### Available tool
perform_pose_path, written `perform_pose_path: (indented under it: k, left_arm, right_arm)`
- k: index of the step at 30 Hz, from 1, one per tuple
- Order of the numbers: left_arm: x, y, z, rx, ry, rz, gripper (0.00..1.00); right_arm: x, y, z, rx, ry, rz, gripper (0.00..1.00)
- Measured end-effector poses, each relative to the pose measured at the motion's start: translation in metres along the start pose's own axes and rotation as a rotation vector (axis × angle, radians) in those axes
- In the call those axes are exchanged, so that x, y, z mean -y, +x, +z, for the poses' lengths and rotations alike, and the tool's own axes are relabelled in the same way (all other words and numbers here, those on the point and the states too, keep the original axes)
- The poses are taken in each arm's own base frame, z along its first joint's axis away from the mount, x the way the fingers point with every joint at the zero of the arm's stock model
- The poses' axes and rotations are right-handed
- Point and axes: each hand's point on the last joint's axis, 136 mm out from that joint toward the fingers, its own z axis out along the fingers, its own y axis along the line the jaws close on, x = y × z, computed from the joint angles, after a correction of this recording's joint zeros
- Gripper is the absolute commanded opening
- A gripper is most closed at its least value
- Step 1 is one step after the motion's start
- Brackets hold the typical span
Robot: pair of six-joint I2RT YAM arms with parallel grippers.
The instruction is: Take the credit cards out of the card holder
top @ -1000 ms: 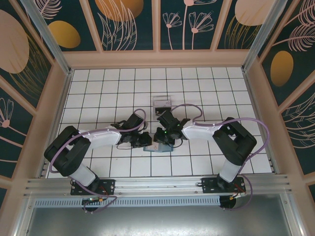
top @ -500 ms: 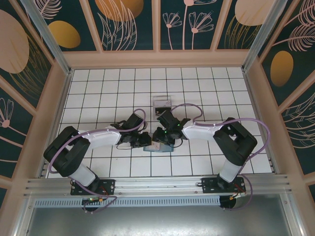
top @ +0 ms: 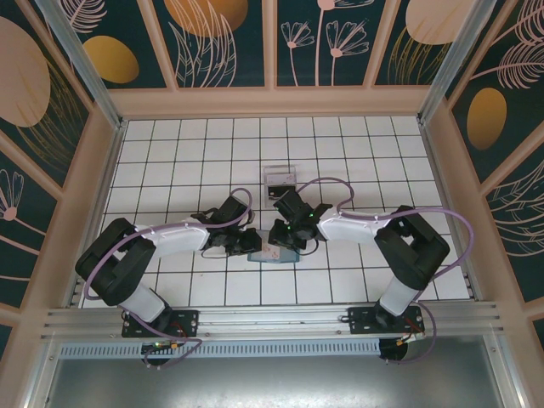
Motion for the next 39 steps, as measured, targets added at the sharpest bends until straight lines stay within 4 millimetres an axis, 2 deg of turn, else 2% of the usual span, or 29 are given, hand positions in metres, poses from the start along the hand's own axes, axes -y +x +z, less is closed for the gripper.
perform_pose_path:
  k: [5,12,18,28,39]
  left_arm:
    - [-0.001,0.001,0.0,-0.004,-0.006,-0.003,0.17]
    - [-0.001,0.001,-0.001,-0.004,-0.009,-0.004,0.17]
    - [-0.001,0.0,-0.001,-0.004,-0.008,-0.003,0.17]
    - [-0.002,0.001,-0.001,-0.006,-0.017,-0.006,0.15]
    - [-0.006,-0.002,0.001,-0.009,-0.06,0.01,0.16]
  right_arm:
    - [0.004,0.003,-0.002,0.002,-0.003,0.001,0.29]
    - [-0.002,-0.001,-0.015,0.034,-0.039,-0.005,0.28]
    - [0.007,0.001,-0.01,0.026,-0.032,0.006,0.27]
    - [0.001,-0.001,-0.009,0.031,-0.07,0.001,0.26]
    - [0.009,0.002,0.002,0.015,-0.048,0.007,0.25]
